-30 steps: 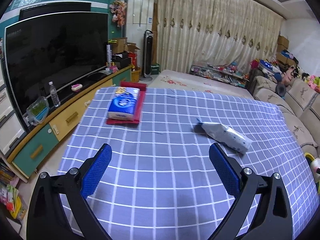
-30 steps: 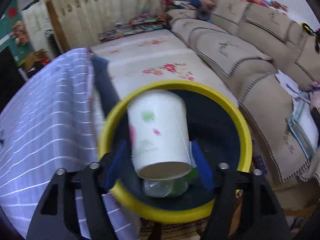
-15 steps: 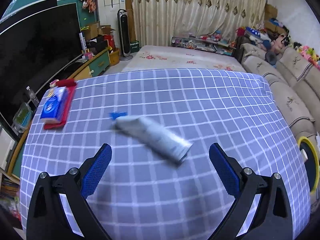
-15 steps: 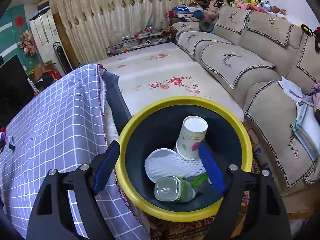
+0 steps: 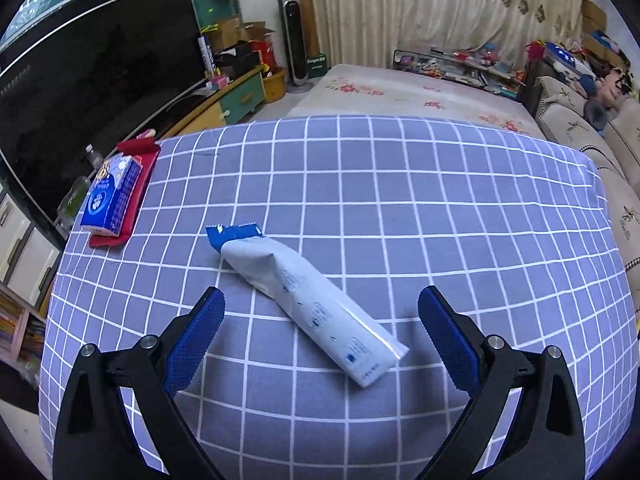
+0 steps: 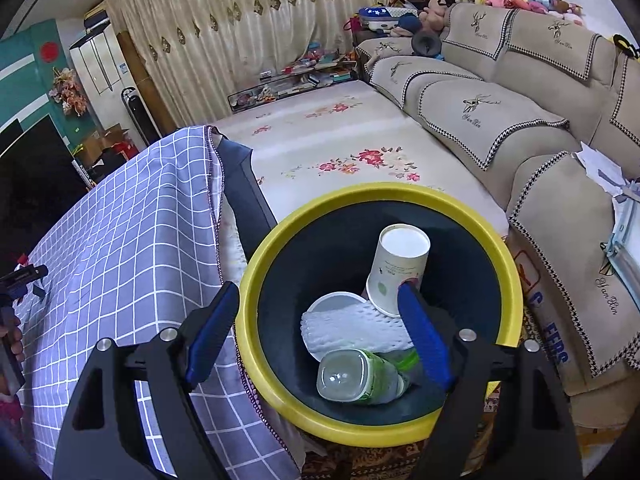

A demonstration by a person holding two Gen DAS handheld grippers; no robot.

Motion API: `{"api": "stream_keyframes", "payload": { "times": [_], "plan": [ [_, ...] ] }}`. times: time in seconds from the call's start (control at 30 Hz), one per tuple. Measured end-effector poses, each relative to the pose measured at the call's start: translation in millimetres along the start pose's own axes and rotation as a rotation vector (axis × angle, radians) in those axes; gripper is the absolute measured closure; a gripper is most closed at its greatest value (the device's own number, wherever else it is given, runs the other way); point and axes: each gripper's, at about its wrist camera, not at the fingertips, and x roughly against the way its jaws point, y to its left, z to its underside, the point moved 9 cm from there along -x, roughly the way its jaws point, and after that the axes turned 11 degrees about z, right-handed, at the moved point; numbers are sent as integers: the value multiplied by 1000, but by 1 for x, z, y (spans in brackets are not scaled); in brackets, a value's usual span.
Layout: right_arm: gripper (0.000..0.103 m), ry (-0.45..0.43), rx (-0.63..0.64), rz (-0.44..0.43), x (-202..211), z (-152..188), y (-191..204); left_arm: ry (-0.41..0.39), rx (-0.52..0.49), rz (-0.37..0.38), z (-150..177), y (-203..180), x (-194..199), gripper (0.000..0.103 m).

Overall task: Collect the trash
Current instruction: 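Grasp the white blue-capped toothpaste tube with the left tool, then carry the tube over the bin and open the left tool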

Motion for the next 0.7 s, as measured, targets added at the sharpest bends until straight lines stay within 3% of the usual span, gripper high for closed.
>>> {"api": "stream_keyframes", "payload": {
  "times": [0.03, 0.13, 0.2, 0.27, 0.33, 0.4, 0.57, 0.7],
  "plan": [
    [26, 0, -1, -3, 0, 0, 0, 8, 5, 0, 0, 1, -2, 11],
    [26, 3, 0, -9, 0, 1, -1, 36, 30, 30, 3, 5, -9, 36],
    [26, 5, -3, -13, 1, 2, -1, 42, 45, 49, 4, 7, -10, 42],
    [26, 8, -3, -15, 1, 3, -2, 36, 45, 61, 2, 9, -10, 54],
    [26, 11, -4, -19, 1, 4, -2, 35, 42, 82, 2, 10, -9, 77],
    [26, 12, -1, -21, 2, 5, -1, 43, 26, 115, 3, 9, -7, 90],
    [26, -12, -20, -34, 12, 2, -5, -3, -50, 168, 4, -6, 19, 91],
    [26, -36, -46, -52, 25, 0, -15, -46, -164, 219, 13, -44, 60, 91]
  ]
}}
